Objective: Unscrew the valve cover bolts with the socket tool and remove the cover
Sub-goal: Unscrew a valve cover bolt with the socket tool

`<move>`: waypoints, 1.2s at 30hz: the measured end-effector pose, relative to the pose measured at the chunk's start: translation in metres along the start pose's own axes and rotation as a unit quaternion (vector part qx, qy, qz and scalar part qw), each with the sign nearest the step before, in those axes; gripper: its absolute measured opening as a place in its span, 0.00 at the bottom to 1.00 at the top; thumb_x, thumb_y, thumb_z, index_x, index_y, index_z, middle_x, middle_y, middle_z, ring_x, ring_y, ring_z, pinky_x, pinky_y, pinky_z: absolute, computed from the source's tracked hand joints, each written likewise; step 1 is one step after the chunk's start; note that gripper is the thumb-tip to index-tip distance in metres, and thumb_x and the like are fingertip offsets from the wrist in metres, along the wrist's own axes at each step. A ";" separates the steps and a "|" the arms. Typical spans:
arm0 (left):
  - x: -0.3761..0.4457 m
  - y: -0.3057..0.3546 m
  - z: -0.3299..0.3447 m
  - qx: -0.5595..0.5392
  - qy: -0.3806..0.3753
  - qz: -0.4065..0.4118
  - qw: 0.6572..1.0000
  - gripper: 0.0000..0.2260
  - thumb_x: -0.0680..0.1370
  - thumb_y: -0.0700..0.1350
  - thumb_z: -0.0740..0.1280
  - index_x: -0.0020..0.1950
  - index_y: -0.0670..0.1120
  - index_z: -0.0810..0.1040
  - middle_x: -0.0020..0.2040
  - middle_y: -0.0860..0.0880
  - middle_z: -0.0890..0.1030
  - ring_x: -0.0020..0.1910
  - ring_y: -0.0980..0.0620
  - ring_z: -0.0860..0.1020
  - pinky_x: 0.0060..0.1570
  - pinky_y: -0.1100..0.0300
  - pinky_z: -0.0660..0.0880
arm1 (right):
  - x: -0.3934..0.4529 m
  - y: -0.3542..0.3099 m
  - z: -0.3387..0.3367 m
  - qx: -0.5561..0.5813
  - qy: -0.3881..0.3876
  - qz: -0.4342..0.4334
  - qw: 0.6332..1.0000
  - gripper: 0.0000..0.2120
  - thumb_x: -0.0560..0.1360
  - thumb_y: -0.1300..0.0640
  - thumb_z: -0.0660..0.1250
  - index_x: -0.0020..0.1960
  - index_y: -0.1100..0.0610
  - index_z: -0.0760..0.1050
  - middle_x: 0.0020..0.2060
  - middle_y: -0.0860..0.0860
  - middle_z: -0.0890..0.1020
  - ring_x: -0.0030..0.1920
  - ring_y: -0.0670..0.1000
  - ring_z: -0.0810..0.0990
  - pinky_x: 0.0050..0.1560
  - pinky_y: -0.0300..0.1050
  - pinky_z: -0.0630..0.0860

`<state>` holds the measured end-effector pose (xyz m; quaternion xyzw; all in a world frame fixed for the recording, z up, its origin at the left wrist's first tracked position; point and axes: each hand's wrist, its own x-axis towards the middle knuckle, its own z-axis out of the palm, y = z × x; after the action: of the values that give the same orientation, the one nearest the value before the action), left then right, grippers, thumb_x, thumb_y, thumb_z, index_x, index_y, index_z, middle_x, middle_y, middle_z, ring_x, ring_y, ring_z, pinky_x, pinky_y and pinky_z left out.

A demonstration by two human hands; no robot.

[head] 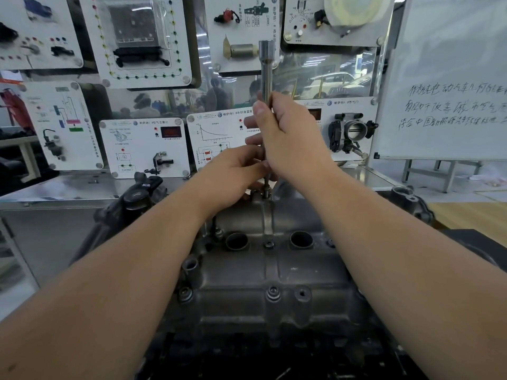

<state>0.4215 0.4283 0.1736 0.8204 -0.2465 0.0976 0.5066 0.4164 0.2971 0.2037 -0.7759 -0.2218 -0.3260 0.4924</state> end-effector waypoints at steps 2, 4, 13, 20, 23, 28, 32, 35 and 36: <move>-0.001 0.001 0.000 0.012 0.010 0.014 1.000 0.09 0.84 0.41 0.66 0.61 0.38 0.79 0.50 0.44 0.85 0.38 0.59 0.81 0.35 0.69 0.74 | -0.001 0.000 0.000 -0.002 0.005 -0.019 1.000 0.12 0.84 0.49 0.61 0.63 0.52 0.75 0.45 0.44 0.84 0.42 0.41 0.84 0.41 0.43 0.79; 0.000 0.000 0.000 0.029 0.012 0.017 0.999 0.11 0.83 0.42 0.67 0.61 0.37 0.77 0.52 0.41 0.85 0.40 0.55 0.81 0.36 0.65 0.75 | -0.003 0.000 0.000 -0.023 0.023 -0.044 0.998 0.13 0.82 0.48 0.65 0.63 0.51 0.75 0.43 0.44 0.84 0.44 0.43 0.84 0.46 0.44 0.79; 0.001 -0.002 0.000 0.016 0.004 0.016 1.000 0.08 0.85 0.43 0.63 0.52 0.48 0.82 0.39 0.57 0.85 0.35 0.65 0.80 0.34 0.73 0.73 | 0.000 -0.001 0.001 -0.013 0.019 0.000 1.000 0.11 0.85 0.52 0.59 0.55 0.57 0.76 0.44 0.46 0.84 0.36 0.41 0.84 0.43 0.53 0.84; 0.002 -0.002 -0.001 0.063 0.012 0.016 0.998 0.10 0.84 0.48 0.65 0.59 0.44 0.80 0.48 0.48 0.87 0.41 0.54 0.82 0.43 0.56 0.75 | -0.003 -0.001 -0.001 -0.025 0.038 -0.011 0.999 0.11 0.82 0.48 0.64 0.57 0.55 0.75 0.44 0.51 0.85 0.45 0.51 0.85 0.47 0.56 0.82; 0.002 -0.003 -0.001 0.049 0.013 0.013 0.999 0.11 0.83 0.48 0.67 0.59 0.41 0.79 0.47 0.48 0.86 0.40 0.53 0.81 0.43 0.54 0.74 | -0.003 0.000 -0.001 0.009 0.056 -0.014 0.998 0.10 0.82 0.51 0.65 0.62 0.51 0.72 0.42 0.47 0.86 0.42 0.47 0.85 0.44 0.52 0.83; 0.004 -0.004 0.001 0.009 0.011 0.009 1.000 0.08 0.84 0.47 0.64 0.57 0.45 0.80 0.45 0.51 0.86 0.37 0.59 0.81 0.35 0.68 0.75 | 0.000 0.002 0.001 -0.020 0.049 -0.025 0.998 0.08 0.84 0.52 0.60 0.51 0.54 0.75 0.42 0.46 0.85 0.37 0.40 0.84 0.39 0.47 0.81; 0.003 -0.004 0.001 0.021 0.006 0.019 1.000 0.06 0.85 0.45 0.63 0.58 0.47 0.79 0.45 0.51 0.85 0.37 0.60 0.81 0.34 0.69 0.73 | 0.002 0.001 0.001 -0.006 0.041 0.001 0.999 0.11 0.84 0.52 0.59 0.44 0.50 0.73 0.44 0.45 0.84 0.38 0.42 0.84 0.38 0.51 0.82; 0.003 -0.004 0.000 0.028 0.010 0.019 0.999 0.09 0.85 0.45 0.64 0.62 0.43 0.77 0.50 0.45 0.86 0.37 0.59 0.81 0.35 0.67 0.74 | -0.001 -0.001 0.001 -0.022 0.043 -0.020 0.999 0.11 0.82 0.48 0.62 0.49 0.53 0.78 0.42 0.47 0.84 0.41 0.48 0.84 0.42 0.56 0.83; 0.003 -0.004 0.000 0.029 0.011 0.019 0.999 0.10 0.84 0.46 0.65 0.63 0.43 0.77 0.50 0.45 0.86 0.37 0.59 0.81 0.35 0.66 0.74 | -0.002 -0.001 0.000 -0.026 0.047 -0.030 0.998 0.10 0.81 0.48 0.63 0.51 0.53 0.79 0.41 0.47 0.84 0.41 0.49 0.84 0.43 0.57 0.83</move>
<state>0.4259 0.4287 0.1720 0.8287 -0.2531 0.1234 0.4836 0.4141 0.2977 0.2029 -0.7649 -0.2129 -0.3826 0.4724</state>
